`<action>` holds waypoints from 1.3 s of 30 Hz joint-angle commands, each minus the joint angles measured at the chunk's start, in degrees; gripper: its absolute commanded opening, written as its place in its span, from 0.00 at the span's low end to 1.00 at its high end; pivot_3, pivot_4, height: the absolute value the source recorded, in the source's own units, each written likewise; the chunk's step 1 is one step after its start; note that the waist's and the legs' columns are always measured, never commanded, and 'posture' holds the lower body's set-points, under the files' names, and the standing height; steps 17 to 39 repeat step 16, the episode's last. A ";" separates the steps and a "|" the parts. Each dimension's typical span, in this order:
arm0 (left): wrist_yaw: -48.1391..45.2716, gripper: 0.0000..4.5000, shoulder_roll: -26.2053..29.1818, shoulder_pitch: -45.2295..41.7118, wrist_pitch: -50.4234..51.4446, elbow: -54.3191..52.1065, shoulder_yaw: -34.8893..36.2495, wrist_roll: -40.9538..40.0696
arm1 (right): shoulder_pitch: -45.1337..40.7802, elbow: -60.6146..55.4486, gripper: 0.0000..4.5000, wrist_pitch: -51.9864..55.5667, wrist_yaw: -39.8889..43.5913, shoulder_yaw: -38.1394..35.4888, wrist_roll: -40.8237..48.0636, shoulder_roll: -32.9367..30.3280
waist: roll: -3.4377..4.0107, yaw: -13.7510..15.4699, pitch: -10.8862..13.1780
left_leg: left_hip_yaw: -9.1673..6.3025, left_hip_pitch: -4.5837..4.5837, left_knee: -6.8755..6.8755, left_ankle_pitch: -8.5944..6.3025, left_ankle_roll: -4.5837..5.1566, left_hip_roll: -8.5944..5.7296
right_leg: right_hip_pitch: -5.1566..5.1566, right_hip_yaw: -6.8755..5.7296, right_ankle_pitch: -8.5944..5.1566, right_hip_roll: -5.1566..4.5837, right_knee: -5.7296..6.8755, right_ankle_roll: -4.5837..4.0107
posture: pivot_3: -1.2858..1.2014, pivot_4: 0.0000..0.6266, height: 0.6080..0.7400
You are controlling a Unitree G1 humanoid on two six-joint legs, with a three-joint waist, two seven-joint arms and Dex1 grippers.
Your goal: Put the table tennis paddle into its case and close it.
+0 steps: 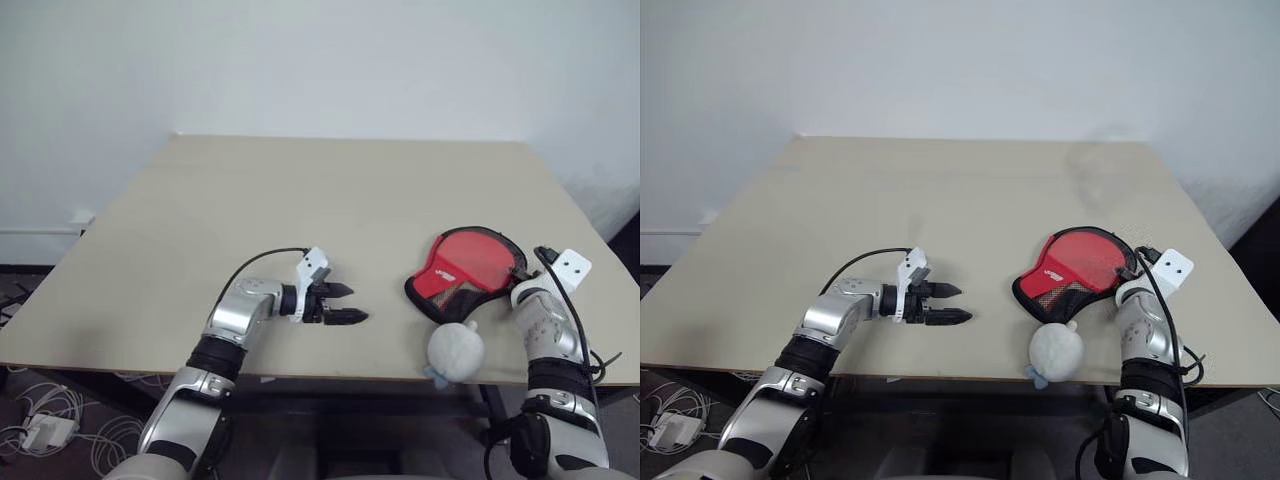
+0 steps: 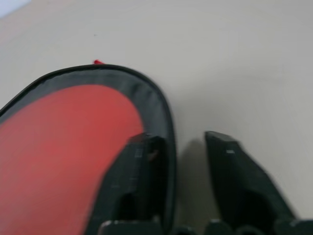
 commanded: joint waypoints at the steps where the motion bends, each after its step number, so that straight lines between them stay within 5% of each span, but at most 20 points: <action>1: -0.91 0.94 0.99 -1.95 -0.49 -0.77 0.81 -0.85 | 0.97 -6.74 0.79 -4.09 0.34 0.70 -1.17 0.24 | 0.02 -0.02 0.00 | 0.00 0.00 0.00 0.00 0.00 0.00 | -0.01 0.01 0.00 0.00 0.00 0.00 | 0.52 0.00 0.91; 7: -1.03 0.94 2.36 -2.46 -0.30 -0.59 1.23 -0.93 | 7.09 -17.20 0.79 -17.47 6.92 6.06 -4.95 1.34 | 0.13 -0.11 0.01 | 0.02 -0.02 -0.01 0.00 0.00 0.00 | -0.06 0.04 0.00 0.01 0.02 0.01 | 0.52 0.00 0.91; 12: -1.32 0.94 3.76 -1.50 0.69 -1.83 1.01 -0.98 | 16.30 -37.21 0.79 -13.74 27.55 14.66 10.16 2.62 | 0.17 -0.17 0.02 | -0.01 -0.02 -0.01 0.00 0.00 0.02 | -0.06 0.03 -0.01 0.03 0.04 0.01 | 0.52 0.00 0.91; 16: -1.39 0.94 4.39 -0.95 1.88 -3.06 0.56 -0.97 | 28.14 -52.39 0.79 -6.30 42.45 21.96 20.53 -3.32 | 0.17 -0.19 0.02 | -0.04 0.01 0.00 -0.01 0.00 0.07 | -0.01 -0.01 -0.01 0.06 0.05 0.01 | 0.52 0.00 0.91; 39: -1.39 0.94 4.39 -0.95 1.88 -3.06 0.56 -0.97 | 28.14 -52.39 0.79 -6.30 42.45 21.96 20.53 -3.32 | 0.17 -0.19 0.02 | -0.04 0.01 0.00 -0.01 0.00 0.07 | -0.01 -0.01 -0.01 0.06 0.05 0.01 | 0.52 0.00 0.91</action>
